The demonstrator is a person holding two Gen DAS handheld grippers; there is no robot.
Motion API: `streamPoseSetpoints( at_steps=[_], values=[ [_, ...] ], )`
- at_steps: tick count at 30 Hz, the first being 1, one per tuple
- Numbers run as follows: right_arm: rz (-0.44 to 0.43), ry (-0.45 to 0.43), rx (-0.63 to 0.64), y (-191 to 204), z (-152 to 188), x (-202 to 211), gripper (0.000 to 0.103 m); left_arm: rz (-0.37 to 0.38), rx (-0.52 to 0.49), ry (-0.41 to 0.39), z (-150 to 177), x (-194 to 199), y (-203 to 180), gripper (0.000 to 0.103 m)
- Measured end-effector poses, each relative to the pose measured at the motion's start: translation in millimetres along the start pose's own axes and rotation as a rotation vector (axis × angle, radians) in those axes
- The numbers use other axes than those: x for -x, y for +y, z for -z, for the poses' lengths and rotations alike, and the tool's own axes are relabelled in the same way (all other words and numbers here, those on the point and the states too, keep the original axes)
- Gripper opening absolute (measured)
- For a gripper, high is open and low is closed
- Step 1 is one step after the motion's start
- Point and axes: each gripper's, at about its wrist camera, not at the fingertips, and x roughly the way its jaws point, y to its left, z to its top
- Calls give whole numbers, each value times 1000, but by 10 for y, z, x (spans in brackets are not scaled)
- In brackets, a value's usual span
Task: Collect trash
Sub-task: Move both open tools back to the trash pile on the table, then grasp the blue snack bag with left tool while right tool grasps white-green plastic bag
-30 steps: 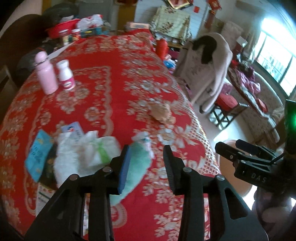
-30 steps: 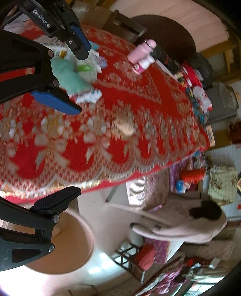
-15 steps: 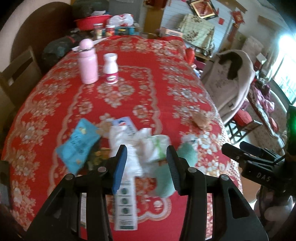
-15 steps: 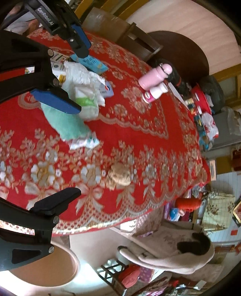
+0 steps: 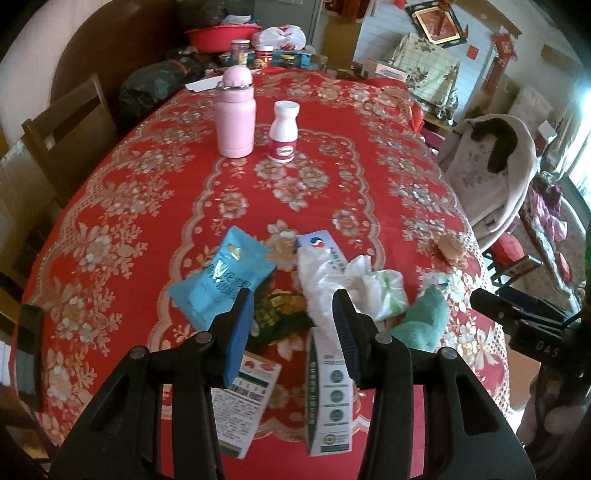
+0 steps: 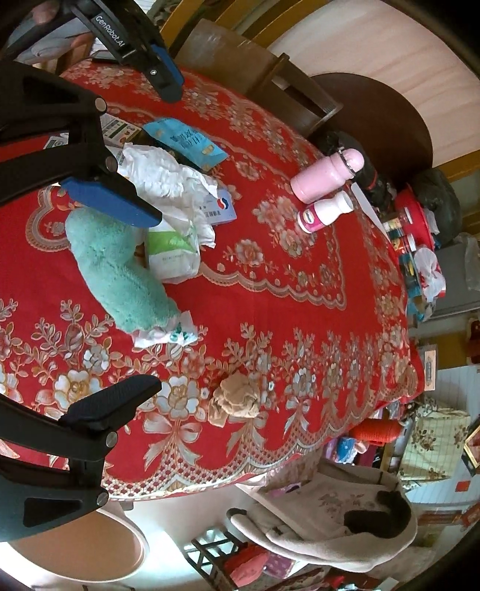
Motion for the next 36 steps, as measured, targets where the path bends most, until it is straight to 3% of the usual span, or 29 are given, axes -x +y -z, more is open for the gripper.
streamPoseSetpoints(
  at_steps=[13,22,32,36],
  values=[
    [4,20,-4,54,-40,-124,80,-21,17,26,-25,-134,264,42],
    [6,45,-41,-70,-53,-230,80,27,52,86,-32,-307,557,42],
    [-129,141,-14,193,-148,-613,80,57,62,168,-94,-632,822,42],
    [-123,193,32,306,-171,-876,80,76,56,184,-132,-724,869,42]
  ],
)
